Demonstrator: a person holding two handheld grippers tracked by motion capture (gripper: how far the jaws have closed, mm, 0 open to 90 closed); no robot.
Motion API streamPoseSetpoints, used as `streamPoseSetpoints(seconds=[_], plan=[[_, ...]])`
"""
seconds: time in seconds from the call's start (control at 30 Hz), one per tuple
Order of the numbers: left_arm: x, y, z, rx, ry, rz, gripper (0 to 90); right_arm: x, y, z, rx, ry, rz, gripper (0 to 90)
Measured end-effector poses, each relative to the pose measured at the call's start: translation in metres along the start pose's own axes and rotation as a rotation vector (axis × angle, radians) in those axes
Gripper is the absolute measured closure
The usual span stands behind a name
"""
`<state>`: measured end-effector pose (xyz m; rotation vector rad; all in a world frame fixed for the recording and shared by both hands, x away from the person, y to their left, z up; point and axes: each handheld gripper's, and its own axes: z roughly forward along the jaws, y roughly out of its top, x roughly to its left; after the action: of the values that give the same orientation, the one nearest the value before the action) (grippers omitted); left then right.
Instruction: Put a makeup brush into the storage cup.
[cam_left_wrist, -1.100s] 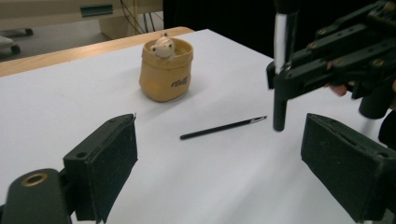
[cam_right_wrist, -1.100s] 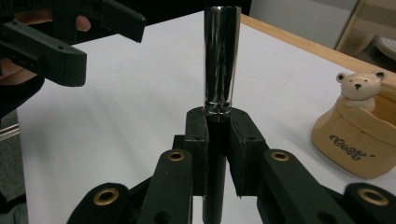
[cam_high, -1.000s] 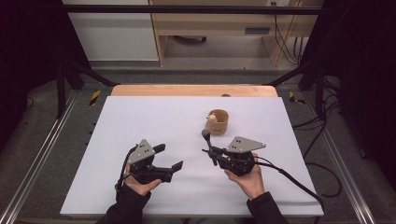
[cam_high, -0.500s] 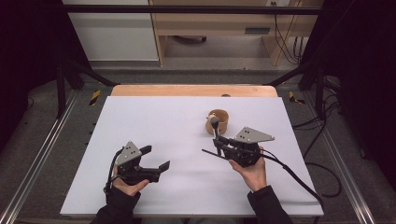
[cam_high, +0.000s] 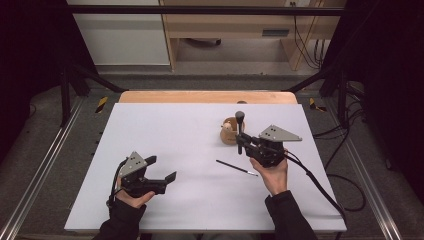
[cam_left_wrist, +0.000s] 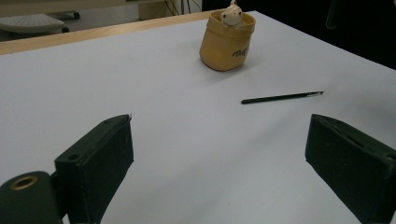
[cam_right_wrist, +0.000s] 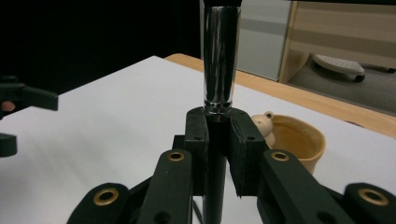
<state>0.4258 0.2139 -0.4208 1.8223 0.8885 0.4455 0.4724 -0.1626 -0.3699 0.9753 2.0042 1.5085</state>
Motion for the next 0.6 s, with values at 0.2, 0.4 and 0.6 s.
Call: streamPoseSetpoints(seconds=[0.2, 0.4, 0.6], plan=[[0.005, -0.001, -0.002, 0.001, 0.012, -0.005, 7.0, -0.01, 0.005, 0.004, -0.016, -0.04, 0.03, 79.2], [0.009, -0.003, -0.003, 0.011, 0.028, -0.003, 7.0, -0.016, 0.007, 0.01, -0.015, -0.064, 0.034, 79.2], [0.013, -0.004, -0.003, 0.02, 0.04, 0.006, 6.7, -0.021, 0.014, 0.021, -0.028, -0.085, 0.057, 79.2]])
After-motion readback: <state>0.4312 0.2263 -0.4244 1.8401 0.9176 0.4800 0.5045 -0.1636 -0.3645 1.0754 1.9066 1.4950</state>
